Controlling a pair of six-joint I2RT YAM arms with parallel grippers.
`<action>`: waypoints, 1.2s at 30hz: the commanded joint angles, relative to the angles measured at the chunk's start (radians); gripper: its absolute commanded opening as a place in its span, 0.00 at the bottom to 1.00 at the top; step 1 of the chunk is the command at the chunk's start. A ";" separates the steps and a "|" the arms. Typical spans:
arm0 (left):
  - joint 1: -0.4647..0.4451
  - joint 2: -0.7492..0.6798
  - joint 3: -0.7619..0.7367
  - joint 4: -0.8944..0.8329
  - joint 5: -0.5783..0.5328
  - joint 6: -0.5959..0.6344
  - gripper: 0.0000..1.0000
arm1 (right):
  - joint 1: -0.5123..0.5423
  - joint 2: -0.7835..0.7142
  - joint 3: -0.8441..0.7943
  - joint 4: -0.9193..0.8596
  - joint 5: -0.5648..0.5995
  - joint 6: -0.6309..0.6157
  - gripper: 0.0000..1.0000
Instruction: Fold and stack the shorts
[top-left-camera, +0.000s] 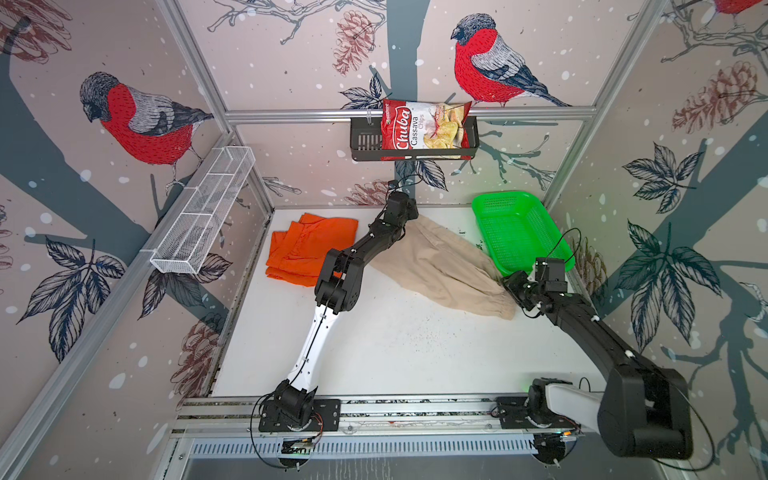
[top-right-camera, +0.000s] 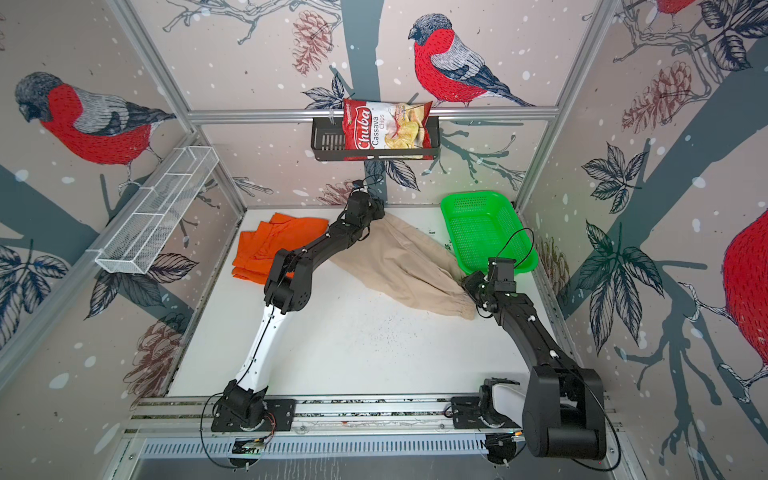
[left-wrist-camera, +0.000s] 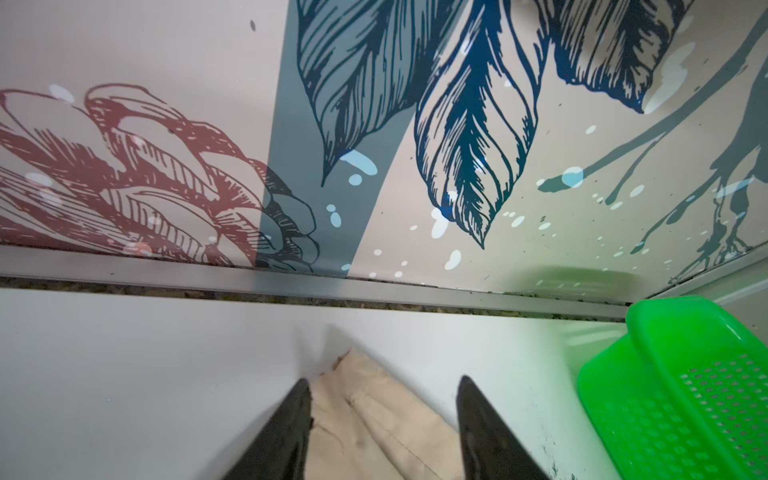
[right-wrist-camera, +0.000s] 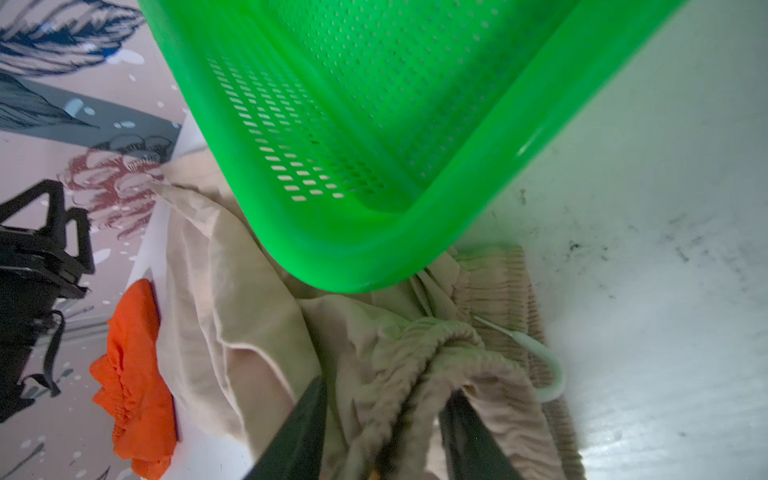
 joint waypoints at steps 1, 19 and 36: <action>0.013 -0.005 0.013 -0.035 0.048 -0.006 0.67 | 0.001 -0.045 0.026 0.014 0.102 0.004 0.54; 0.043 -0.369 -0.639 0.054 0.284 -0.025 0.28 | 0.419 -0.105 -0.037 0.150 0.133 -0.068 0.38; 0.063 -0.390 -0.833 -0.124 0.203 -0.016 0.00 | 0.499 0.310 -0.042 0.273 0.168 -0.161 0.35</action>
